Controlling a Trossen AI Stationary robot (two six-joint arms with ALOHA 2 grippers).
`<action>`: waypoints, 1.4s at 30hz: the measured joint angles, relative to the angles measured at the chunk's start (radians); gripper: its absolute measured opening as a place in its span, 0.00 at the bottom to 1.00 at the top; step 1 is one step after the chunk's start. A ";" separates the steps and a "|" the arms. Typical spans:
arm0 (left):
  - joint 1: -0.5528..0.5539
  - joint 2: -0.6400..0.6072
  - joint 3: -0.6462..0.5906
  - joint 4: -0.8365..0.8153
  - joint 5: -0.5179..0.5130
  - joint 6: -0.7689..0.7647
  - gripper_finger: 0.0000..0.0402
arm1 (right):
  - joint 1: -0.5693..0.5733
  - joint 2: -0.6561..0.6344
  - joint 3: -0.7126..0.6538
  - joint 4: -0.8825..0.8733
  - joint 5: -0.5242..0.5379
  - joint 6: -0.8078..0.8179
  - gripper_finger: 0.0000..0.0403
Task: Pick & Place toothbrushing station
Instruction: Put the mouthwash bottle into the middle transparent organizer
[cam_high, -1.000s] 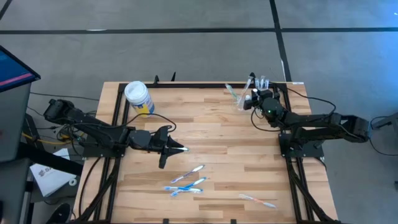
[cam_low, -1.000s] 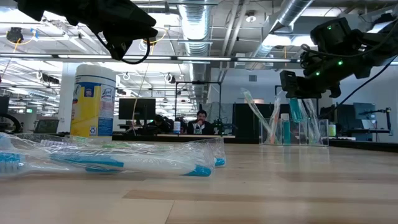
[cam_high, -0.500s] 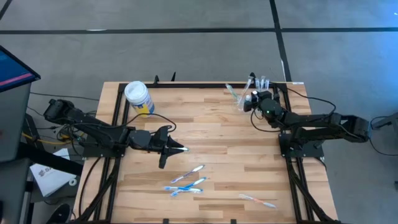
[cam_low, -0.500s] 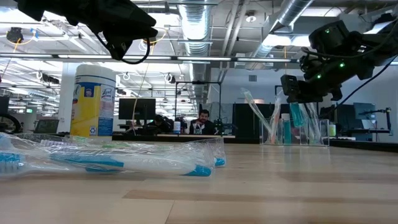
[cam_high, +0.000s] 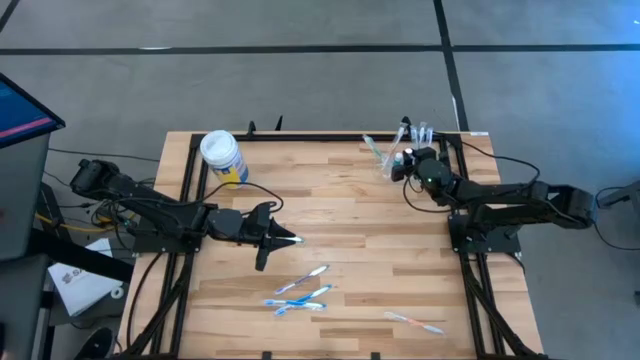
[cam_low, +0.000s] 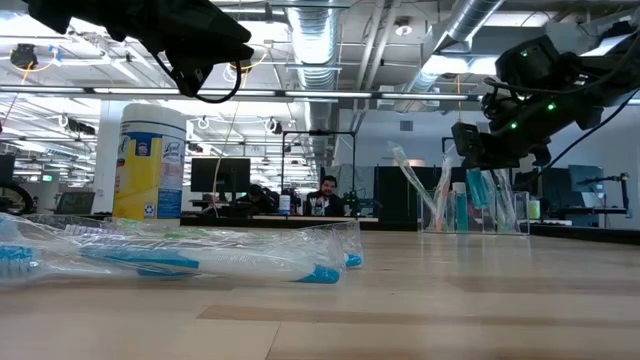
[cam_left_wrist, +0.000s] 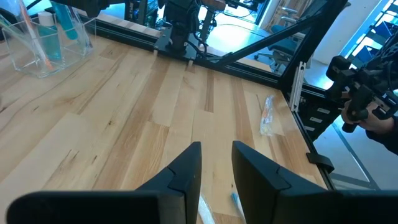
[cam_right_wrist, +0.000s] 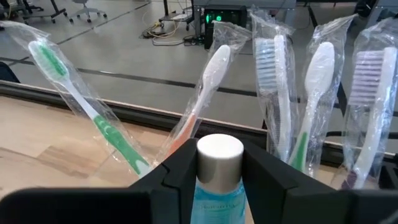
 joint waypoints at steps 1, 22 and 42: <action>0.000 0.000 0.000 0.000 0.000 0.000 0.21 | 0.000 0.010 0.000 0.005 0.000 0.005 0.26; 0.000 0.000 0.000 0.000 0.000 0.000 0.21 | 0.027 0.273 0.003 0.235 0.009 0.001 0.28; -0.002 0.000 0.000 0.000 0.001 -0.001 0.21 | 0.027 0.210 0.000 0.184 -0.022 -0.011 0.28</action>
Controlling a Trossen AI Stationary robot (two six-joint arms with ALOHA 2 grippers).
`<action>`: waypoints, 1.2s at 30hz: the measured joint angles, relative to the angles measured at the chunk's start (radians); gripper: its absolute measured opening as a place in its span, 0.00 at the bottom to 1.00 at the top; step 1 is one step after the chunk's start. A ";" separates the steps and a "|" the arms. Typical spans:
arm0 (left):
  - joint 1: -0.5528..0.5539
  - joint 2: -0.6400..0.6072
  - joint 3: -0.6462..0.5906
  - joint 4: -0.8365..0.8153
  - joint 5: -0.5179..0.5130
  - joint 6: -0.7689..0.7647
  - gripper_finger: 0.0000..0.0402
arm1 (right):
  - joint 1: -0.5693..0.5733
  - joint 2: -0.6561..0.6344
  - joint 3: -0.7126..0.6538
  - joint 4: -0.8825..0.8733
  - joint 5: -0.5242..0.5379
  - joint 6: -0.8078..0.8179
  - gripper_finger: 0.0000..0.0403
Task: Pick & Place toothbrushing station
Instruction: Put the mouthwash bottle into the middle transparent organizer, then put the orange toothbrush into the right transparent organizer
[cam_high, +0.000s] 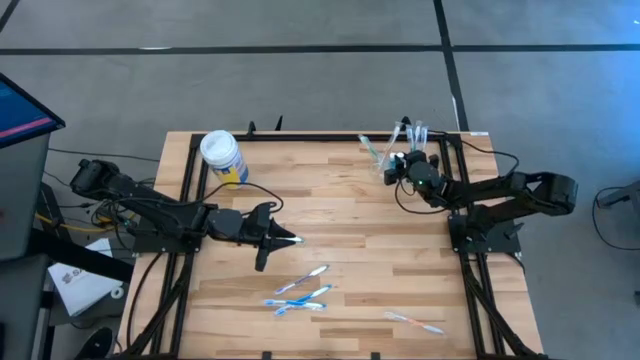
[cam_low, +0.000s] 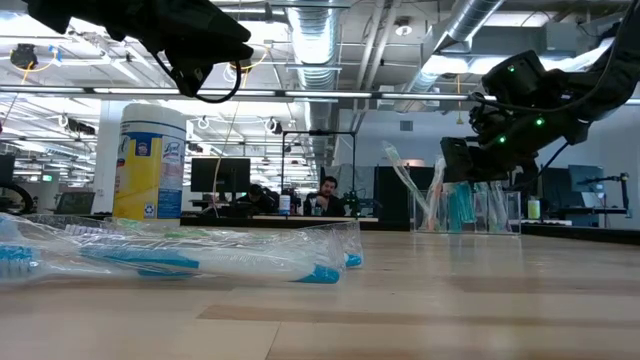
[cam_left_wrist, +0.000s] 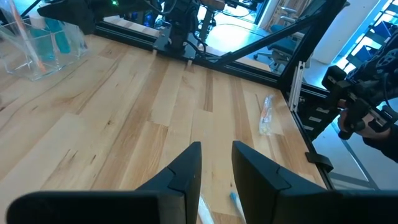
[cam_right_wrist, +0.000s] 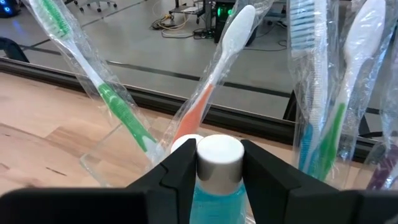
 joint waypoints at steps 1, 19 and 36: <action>0.000 0.000 0.000 0.000 0.000 0.000 0.21 | 0.000 0.000 0.000 0.000 -0.002 0.000 0.29; 0.000 0.000 0.000 0.000 0.000 -0.003 0.21 | 0.000 0.000 0.000 0.011 -0.010 -0.035 0.47; 0.000 0.000 0.000 0.000 -0.001 -0.002 0.21 | 0.008 -0.167 0.000 -0.088 -0.201 -0.052 0.42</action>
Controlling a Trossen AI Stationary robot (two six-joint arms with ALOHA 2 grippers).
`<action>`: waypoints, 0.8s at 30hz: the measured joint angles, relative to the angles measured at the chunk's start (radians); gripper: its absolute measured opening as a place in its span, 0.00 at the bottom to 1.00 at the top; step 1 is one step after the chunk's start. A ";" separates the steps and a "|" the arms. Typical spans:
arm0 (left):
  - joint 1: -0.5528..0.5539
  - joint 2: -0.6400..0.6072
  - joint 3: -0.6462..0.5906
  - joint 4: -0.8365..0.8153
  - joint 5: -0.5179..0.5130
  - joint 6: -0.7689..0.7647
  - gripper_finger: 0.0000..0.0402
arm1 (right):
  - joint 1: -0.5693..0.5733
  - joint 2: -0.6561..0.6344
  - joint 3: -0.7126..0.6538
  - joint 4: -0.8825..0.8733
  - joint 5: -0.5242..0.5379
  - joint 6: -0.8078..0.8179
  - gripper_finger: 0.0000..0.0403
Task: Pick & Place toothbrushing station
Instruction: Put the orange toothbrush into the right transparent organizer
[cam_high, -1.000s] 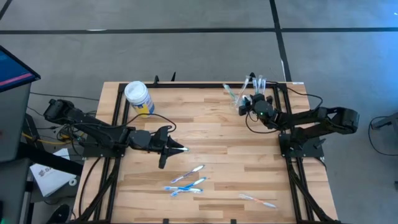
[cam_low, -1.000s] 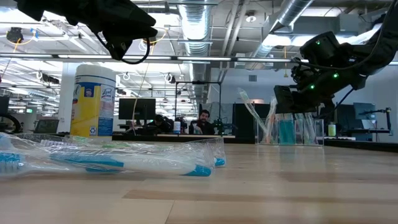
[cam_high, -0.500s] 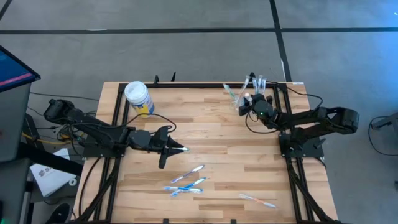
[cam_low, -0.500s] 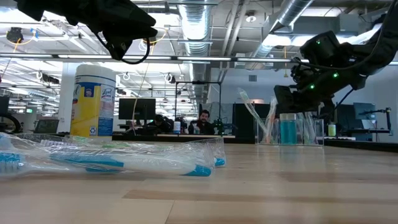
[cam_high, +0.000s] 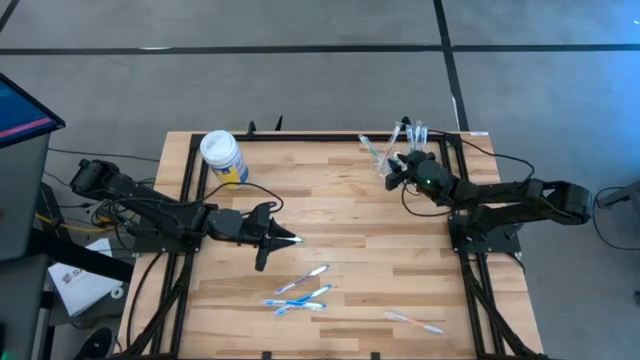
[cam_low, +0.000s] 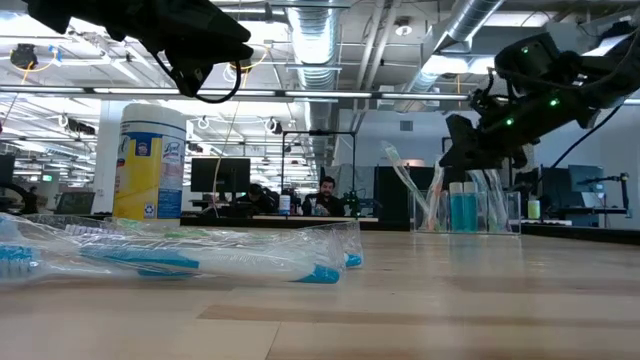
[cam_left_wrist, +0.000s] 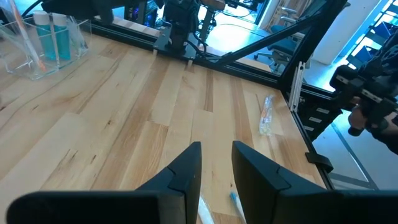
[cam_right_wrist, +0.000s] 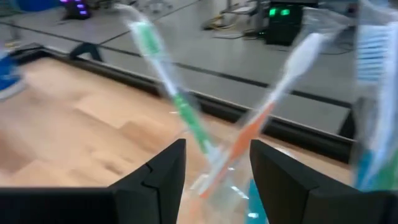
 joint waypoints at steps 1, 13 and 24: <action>0.000 0.000 0.000 0.000 0.000 0.000 0.21 | 0.007 -0.012 0.000 -0.008 -0.017 0.000 0.42; 0.000 0.000 0.000 0.000 0.000 0.000 0.21 | 0.175 -0.182 0.001 -0.170 -0.076 0.000 0.39; 0.000 0.000 0.000 0.000 0.000 0.000 0.21 | 0.395 -0.253 0.044 -0.308 -0.145 0.013 0.33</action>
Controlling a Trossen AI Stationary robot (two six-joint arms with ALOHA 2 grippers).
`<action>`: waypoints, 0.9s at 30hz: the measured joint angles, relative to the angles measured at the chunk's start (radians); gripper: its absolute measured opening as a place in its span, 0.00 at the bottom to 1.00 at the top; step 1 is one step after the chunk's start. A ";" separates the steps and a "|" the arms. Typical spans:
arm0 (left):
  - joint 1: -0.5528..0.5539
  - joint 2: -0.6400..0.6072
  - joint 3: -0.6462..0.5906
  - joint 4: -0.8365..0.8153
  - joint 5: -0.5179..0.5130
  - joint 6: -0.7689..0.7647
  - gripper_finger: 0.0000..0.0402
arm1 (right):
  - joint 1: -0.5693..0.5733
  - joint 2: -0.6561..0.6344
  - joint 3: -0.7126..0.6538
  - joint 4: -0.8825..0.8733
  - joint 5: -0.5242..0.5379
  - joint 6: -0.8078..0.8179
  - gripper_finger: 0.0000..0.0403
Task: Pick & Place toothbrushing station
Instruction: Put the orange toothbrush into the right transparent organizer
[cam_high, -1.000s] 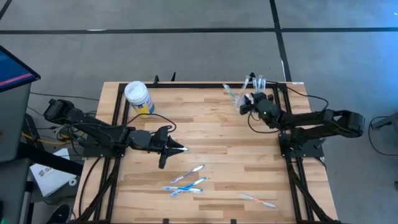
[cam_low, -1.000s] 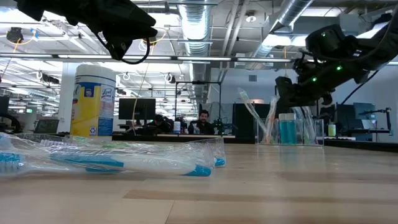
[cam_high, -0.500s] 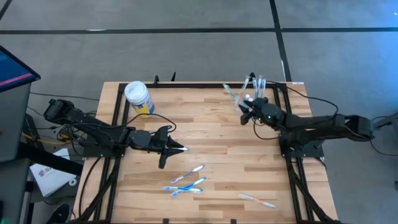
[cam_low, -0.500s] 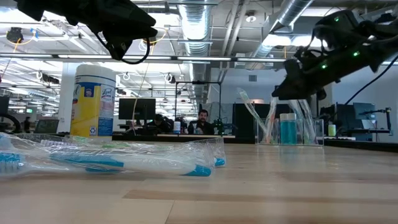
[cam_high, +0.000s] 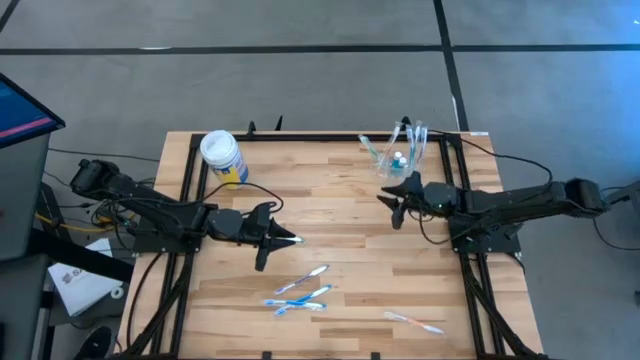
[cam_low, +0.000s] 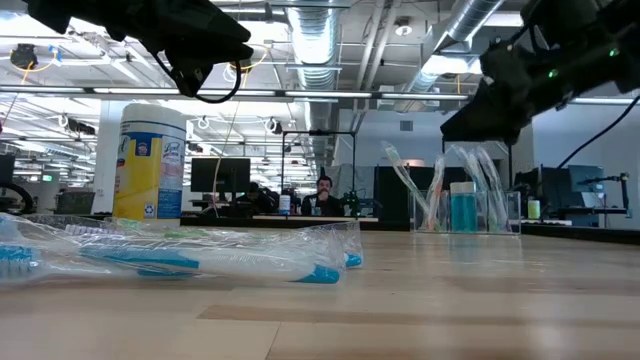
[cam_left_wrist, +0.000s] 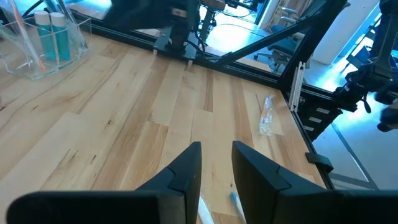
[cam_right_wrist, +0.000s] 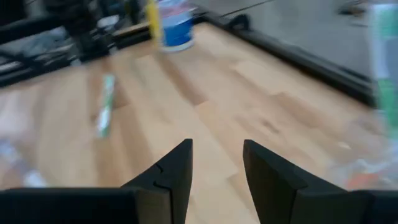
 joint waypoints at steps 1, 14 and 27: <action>0.000 0.000 0.000 0.000 0.000 0.000 0.21 | 0.023 0.001 0.018 -0.033 -0.003 0.002 0.33; 0.000 0.000 0.000 0.000 0.000 0.000 0.21 | 0.318 0.075 0.216 -0.304 -0.005 0.108 0.29; 0.000 0.000 0.000 0.000 0.000 0.000 0.21 | 0.596 0.267 0.297 -0.319 -0.039 0.288 0.29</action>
